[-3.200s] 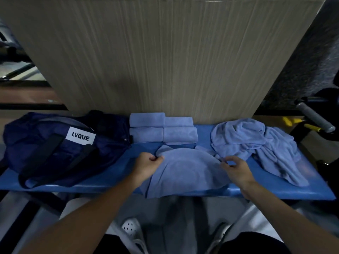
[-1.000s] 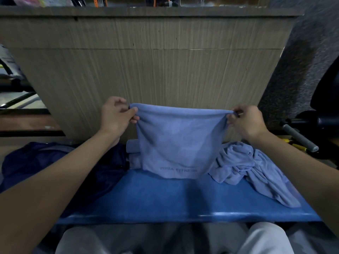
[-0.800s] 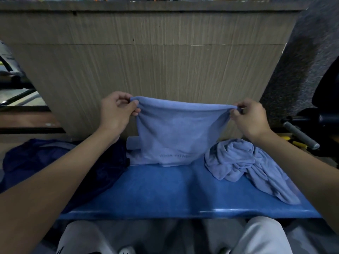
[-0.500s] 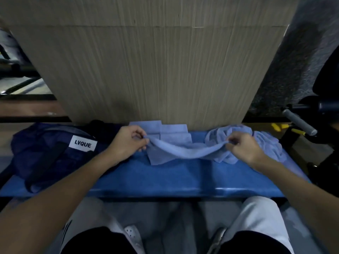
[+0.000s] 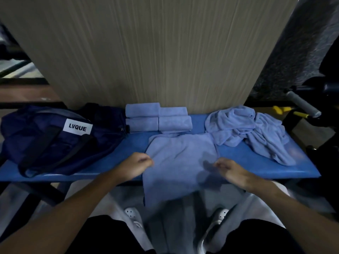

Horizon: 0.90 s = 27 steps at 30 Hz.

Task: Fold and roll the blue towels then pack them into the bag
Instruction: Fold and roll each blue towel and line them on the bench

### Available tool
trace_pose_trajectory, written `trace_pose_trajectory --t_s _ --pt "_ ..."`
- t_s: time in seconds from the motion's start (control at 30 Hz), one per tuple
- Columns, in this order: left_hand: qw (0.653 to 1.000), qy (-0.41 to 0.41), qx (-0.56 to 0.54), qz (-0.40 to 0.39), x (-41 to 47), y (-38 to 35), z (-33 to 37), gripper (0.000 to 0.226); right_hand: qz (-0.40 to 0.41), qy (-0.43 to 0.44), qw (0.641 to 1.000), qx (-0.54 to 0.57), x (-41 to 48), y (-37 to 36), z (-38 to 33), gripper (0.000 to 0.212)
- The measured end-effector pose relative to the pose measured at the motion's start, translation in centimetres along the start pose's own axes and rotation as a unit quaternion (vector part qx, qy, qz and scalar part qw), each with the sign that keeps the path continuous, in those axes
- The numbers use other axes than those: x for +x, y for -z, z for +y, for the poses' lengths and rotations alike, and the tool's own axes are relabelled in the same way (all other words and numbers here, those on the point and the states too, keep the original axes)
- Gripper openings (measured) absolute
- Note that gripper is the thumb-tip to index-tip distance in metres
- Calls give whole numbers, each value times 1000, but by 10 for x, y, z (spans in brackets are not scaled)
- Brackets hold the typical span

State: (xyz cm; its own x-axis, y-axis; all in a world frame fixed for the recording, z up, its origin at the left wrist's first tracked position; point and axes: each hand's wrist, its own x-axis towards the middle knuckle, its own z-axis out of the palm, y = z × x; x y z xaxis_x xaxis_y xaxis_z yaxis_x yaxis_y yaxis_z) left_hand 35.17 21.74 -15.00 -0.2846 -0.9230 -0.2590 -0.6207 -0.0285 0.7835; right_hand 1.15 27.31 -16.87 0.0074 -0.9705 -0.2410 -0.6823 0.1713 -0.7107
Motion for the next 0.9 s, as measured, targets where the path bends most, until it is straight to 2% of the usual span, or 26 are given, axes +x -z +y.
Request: trace_pose_trajectory --t_s 0.03,0.13,0.23,0.33,0.43,0.53,0.63,0.7,0.73,0.83,0.9 --pt "1000 -7 14 -2 4 -5 -8 46 -11 -7 1000 -15 2 -4 3 23" --pt "997 -26 67 -16 16 -17 -27 38 -1 -6 997 -72 10 -8 7 20" --pt "995 -17 101 -2 34 -17 -40 49 14 10 997 -78 21 -6 6 17" --pt "995 -34 89 26 48 -12 -36 36 36 18 996 -80 41 -5 9 18" --pt "994 -68 63 49 63 -6 -18 8 70 21 994 -80 61 -3 4 17" --pt "992 -77 53 87 86 -1 -15 16 106 63 989 -78 83 1 -5 13" --pt "985 -93 54 136 108 -2 -17 13 144 87 982 -81 109 5 -6 10" --pt "981 -102 76 145 115 -2 -16 5 150 87 981 -91 121 5 -5 17" --pt "983 -95 95 129 119 -2 -16 10 152 87 979 -107 127 5 -2 24" --pt "983 -61 160 61 130 1 -20 45 144 80 970 -179 137 1 7 33" --pt "978 -42 204 33 136 2 -22 50 136 68 966 -211 143 0 9 35"
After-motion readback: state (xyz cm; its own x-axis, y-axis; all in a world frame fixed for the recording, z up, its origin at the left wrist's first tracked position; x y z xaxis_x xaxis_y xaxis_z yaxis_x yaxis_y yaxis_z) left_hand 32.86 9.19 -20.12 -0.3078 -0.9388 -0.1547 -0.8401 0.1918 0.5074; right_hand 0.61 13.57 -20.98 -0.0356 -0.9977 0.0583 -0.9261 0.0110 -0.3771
